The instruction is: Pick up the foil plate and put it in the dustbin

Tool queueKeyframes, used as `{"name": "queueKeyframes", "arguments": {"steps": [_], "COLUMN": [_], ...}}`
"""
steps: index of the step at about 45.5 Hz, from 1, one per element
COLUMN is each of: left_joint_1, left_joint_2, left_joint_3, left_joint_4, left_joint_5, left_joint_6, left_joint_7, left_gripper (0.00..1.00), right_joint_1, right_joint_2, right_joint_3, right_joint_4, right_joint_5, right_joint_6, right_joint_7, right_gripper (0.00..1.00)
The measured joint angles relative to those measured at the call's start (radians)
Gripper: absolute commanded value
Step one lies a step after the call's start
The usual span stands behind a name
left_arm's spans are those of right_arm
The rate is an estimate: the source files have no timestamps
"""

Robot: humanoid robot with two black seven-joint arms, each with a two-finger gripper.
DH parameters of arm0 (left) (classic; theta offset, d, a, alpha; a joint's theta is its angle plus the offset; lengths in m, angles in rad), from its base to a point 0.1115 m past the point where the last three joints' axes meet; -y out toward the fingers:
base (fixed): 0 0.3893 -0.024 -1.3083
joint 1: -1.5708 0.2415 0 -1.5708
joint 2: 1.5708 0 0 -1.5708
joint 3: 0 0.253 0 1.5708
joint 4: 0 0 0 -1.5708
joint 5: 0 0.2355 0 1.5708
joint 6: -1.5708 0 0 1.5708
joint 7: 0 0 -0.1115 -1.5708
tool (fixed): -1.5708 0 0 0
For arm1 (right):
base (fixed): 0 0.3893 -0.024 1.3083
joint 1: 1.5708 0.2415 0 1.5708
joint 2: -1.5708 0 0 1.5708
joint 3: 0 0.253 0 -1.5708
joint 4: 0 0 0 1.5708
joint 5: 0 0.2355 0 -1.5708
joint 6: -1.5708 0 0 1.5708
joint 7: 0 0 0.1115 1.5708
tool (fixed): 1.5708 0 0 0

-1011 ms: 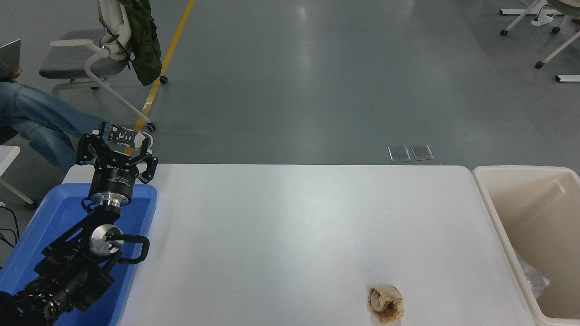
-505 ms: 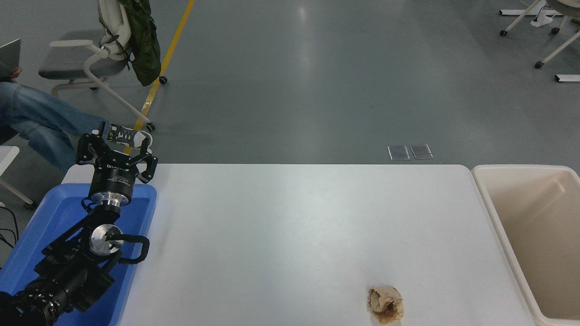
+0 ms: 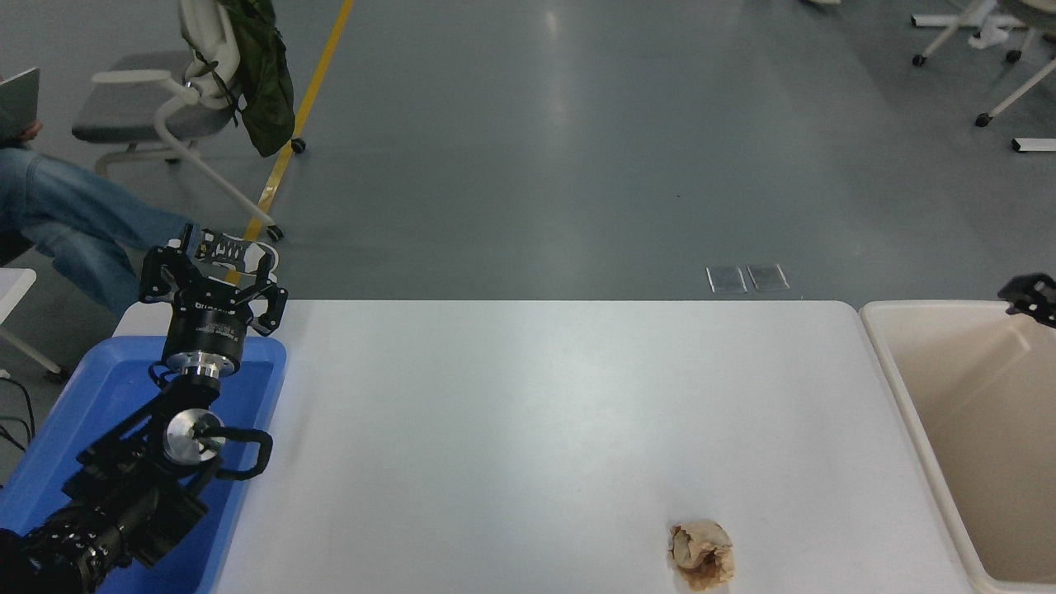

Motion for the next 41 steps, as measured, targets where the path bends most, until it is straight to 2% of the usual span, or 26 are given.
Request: {"name": "queueKeyframes", "arguments": {"steps": [7, 16, 33, 41], "left_joint_1": [0.000, 0.000, 0.000, 0.000], "left_joint_2": [0.000, 0.000, 0.000, 0.000], "left_joint_3": [0.000, 0.000, 0.000, 0.000], "left_joint_4": [0.000, 0.000, 0.001, 0.001], "left_joint_5": [0.000, 0.000, 0.000, 0.000], "left_joint_6": [0.000, 0.000, 0.000, 0.000], "left_joint_7": [0.000, 0.000, 0.000, 0.000], "left_gripper": [0.99, 0.99, 0.99, 0.99], "right_joint_1": [0.165, 0.298, 0.421, 0.443], "right_joint_2": [0.099, 0.235, 0.424, 0.451], "right_joint_3": [-0.018, -0.023, -0.013, -0.007], "right_joint_4": [0.033, 0.053, 0.088, 0.091], "right_joint_5": [0.001, 0.000, -0.047, -0.054], "right_joint_6": [0.217, 0.371, 0.453, 0.460], "right_joint_7": [-0.001, -0.003, -0.004, -0.004], "right_gripper": [1.00, 1.00, 1.00, 1.00]}}
